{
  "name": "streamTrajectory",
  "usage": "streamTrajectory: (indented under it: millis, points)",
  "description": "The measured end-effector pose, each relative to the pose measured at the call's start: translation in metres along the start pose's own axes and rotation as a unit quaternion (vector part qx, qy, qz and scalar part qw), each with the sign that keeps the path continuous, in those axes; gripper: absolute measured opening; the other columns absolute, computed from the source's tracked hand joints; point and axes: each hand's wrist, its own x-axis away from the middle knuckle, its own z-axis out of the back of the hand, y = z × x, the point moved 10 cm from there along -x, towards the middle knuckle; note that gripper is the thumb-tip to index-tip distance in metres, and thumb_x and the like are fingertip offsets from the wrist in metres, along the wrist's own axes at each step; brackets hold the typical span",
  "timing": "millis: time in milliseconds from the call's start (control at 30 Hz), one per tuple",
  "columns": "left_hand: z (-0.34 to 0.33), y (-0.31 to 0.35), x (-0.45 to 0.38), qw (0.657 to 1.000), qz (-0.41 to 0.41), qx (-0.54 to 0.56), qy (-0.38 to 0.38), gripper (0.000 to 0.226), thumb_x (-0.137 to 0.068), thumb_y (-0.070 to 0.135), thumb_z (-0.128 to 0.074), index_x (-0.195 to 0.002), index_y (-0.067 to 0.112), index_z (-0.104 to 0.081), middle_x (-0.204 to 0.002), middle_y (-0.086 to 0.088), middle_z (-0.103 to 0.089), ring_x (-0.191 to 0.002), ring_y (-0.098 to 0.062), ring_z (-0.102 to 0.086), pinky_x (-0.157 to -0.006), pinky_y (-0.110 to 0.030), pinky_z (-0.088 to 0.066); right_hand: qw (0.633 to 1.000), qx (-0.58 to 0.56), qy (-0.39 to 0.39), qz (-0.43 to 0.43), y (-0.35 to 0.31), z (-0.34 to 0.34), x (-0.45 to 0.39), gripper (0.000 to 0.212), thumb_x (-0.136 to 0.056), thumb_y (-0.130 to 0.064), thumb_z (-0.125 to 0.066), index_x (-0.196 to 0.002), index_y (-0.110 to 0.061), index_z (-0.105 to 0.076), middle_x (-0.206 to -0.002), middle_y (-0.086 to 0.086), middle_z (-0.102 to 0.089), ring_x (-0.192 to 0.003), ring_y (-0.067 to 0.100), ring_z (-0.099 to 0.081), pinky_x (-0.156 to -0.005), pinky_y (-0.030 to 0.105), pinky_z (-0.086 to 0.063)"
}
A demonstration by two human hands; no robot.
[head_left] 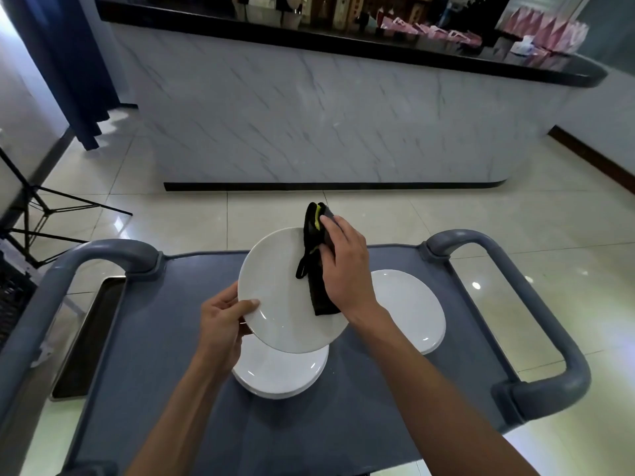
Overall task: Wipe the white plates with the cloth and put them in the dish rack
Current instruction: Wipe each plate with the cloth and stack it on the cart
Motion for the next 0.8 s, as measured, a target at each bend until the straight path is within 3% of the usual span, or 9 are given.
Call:
streamTrajectory:
  millis: [267, 400, 500, 800]
  points:
    - [0.008, 0.007, -0.007, 0.999, -0.017, 0.037, 0.008, 0.042, -0.084, -0.014, -0.057, -0.12, 0.004, -0.07, -0.095, -0.013, -0.074, -0.078, -0.027, -0.066, -0.061, -0.031, -0.055, 0.989, -0.122, -0.039, -0.076, 0.029, 0.008, 0.001, 0.054, -0.094, -0.015, -0.063, -0.145, -0.018, -0.047, -0.14, -0.004, -0.055, -0.129, 0.012, -0.048, -0.11, 0.023, -0.036]
    - [0.006, 0.009, -0.011, 0.998, -0.024, 0.049, -0.006, 0.041, -0.084, -0.014, -0.058, -0.119, 0.002, -0.069, -0.098, -0.012, -0.076, -0.08, -0.025, -0.07, -0.064, -0.032, -0.059, 0.974, -0.174, -0.073, -0.129, 0.047, 0.01, 0.006, 0.057, -0.089, -0.022, -0.069, -0.142, -0.028, -0.048, -0.129, -0.009, -0.063, -0.119, 0.008, -0.057, -0.106, 0.03, -0.046]
    - [0.004, 0.009, -0.012, 0.998, -0.03, 0.049, -0.018, 0.04, -0.084, -0.014, -0.058, -0.118, 0.004, -0.07, -0.097, -0.01, -0.077, -0.08, -0.022, -0.071, -0.062, -0.03, -0.059, 0.961, -0.224, -0.081, -0.139, 0.053, 0.014, 0.008, 0.059, -0.083, -0.024, -0.076, -0.136, -0.035, -0.053, -0.116, -0.016, -0.068, -0.109, 0.002, -0.062, -0.098, 0.029, -0.052]
    - [0.004, 0.008, -0.016, 0.998, -0.019, 0.025, -0.052, 0.042, -0.074, -0.002, -0.067, -0.115, 0.005, -0.073, -0.1, -0.015, -0.076, -0.082, -0.026, -0.072, -0.066, -0.032, -0.06, 0.942, -0.289, -0.115, -0.125, 0.058, 0.016, 0.011, 0.054, -0.074, -0.015, -0.081, -0.12, -0.036, -0.063, -0.108, -0.007, -0.073, -0.104, 0.013, -0.068, -0.093, 0.034, -0.055]
